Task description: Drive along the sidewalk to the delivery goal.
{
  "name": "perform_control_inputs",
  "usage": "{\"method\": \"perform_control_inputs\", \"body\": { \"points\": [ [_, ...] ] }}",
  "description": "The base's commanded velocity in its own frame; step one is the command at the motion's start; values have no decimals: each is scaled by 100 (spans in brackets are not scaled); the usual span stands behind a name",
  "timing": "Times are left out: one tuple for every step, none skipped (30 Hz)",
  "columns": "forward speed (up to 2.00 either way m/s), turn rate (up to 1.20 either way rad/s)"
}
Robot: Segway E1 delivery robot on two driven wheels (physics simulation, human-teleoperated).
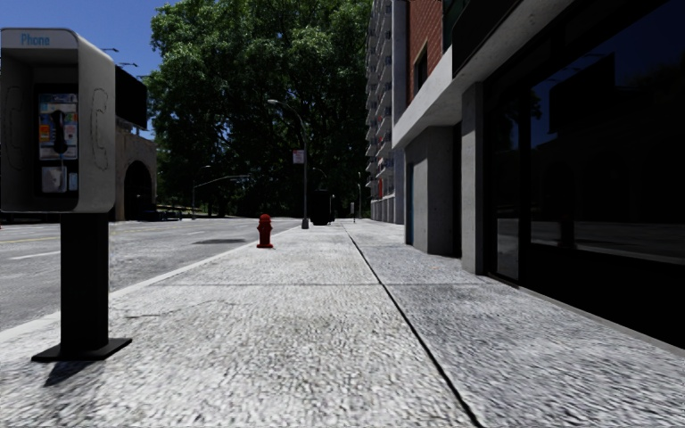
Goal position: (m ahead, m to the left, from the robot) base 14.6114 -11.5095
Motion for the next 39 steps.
{"method": "perform_control_inputs", "body": {
  "points": [
    [200, 0],
    [200, 0],
    [200, 0],
    [200, 0],
    [200, 0],
    [200, 0],
    [200, 0],
    [200, 0],
    [200, 0],
    [200, 0],
    [200, 0],
    [200, 0],
    [200, 0],
    [200, 0],
    [200, 0],
    [200, 0],
    [200, 0],
    [200, 0],
    [200, 0],
    [200, 0],
    [200, 0],
    [200, 0],
    [200, 0],
    [200, 0],
    [200, 0],
    [200, 0],
    [200, 0],
    [200, 0],
    [200, 0],
    [200, 0],
    [200, 0],
    [200, 0],
    [200, 0],
    [200, 0],
    [200, 0],
    [200, 0],
    [200, 0],
    [200, 0],
    [200, 0]
  ]
}}
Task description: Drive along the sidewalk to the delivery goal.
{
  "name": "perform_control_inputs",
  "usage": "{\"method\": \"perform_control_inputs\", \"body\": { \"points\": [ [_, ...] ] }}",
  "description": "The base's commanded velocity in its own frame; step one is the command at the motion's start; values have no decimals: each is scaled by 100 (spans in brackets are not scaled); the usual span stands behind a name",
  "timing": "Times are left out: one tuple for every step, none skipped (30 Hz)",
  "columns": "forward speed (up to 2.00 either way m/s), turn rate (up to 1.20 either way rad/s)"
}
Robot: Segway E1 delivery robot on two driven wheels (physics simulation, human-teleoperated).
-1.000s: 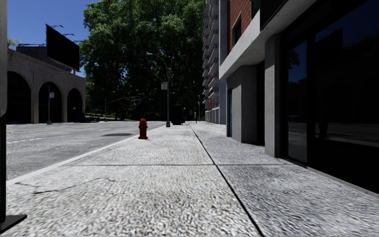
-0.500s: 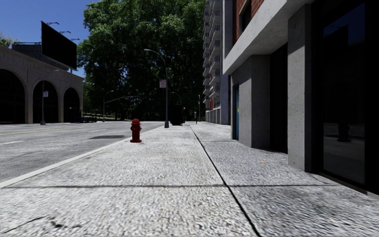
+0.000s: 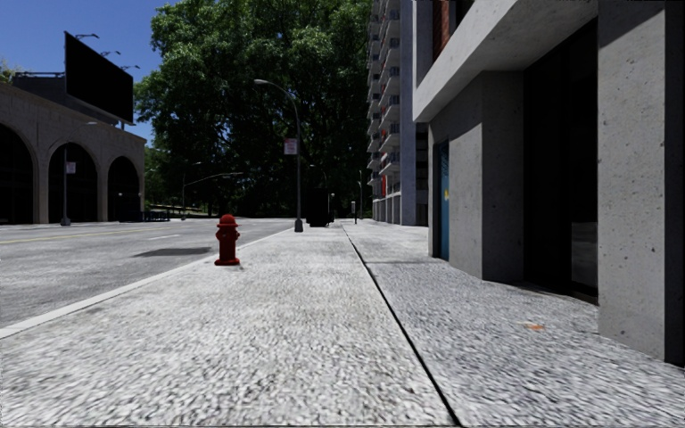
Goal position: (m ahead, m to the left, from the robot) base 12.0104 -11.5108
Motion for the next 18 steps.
{"method": "perform_control_inputs", "body": {
  "points": [
    [200, 0],
    [200, 0],
    [200, 0],
    [200, 0],
    [200, 0],
    [200, 0],
    [200, 0],
    [200, 0],
    [200, 0],
    [200, 0],
    [200, 0],
    [200, 0],
    [200, 0],
    [200, 0],
    [200, 0],
    [200, 0],
    [200, 0],
    [200, 0]
  ]
}}
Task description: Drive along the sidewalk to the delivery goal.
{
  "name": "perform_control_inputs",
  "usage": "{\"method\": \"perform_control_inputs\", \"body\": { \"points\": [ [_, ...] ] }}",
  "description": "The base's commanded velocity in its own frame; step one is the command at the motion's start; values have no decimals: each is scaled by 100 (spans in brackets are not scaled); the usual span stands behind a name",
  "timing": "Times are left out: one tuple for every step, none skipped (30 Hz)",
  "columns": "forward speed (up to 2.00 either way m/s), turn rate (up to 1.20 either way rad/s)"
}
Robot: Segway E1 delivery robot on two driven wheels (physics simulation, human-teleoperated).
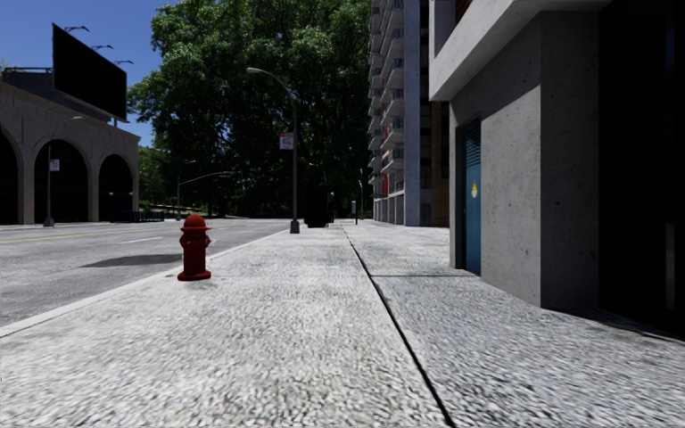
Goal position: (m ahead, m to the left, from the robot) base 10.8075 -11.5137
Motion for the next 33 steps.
{"method": "perform_control_inputs", "body": {
  "points": [
    [200, 0],
    [200, 0],
    [200, 0],
    [200, 0],
    [200, 0],
    [200, 0],
    [200, 0],
    [200, 0],
    [200, 0],
    [200, 0],
    [200, 0],
    [200, 0],
    [200, 0],
    [200, 0],
    [200, 0],
    [200, 0],
    [200, 0],
    [200, 0],
    [200, 0],
    [200, 0],
    [200, 0],
    [200, 0],
    [200, 0],
    [200, 0],
    [200, 0],
    [200, 0],
    [200, 0],
    [200, 0],
    [200, 0],
    [200, 0],
    [200, 0],
    [200, 0],
    [200, 0]
  ]
}}
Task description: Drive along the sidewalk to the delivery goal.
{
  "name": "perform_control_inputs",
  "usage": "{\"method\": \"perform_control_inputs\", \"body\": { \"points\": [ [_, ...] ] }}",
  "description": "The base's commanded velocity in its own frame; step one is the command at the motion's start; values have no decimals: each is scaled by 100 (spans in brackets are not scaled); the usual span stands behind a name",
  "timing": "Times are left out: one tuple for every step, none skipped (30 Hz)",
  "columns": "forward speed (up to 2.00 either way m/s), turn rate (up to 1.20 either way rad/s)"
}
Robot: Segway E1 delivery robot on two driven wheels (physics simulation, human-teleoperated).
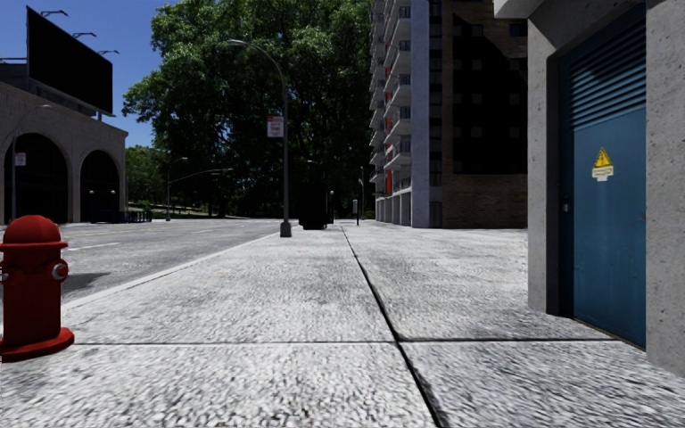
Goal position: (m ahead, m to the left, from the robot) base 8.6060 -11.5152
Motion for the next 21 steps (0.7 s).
{"method": "perform_control_inputs", "body": {
  "points": [
    [200, 0],
    [200, 0],
    [200, 0],
    [200, 0],
    [200, 0],
    [200, 0],
    [200, 0],
    [200, 0],
    [200, 0],
    [200, -4],
    [200, -26],
    [200, -36],
    [200, -39],
    [200, -39],
    [200, -40],
    [200, -40],
    [200, -40],
    [200, -40],
    [200, -40],
    [200, -40],
    [200, -40]
  ]
}}
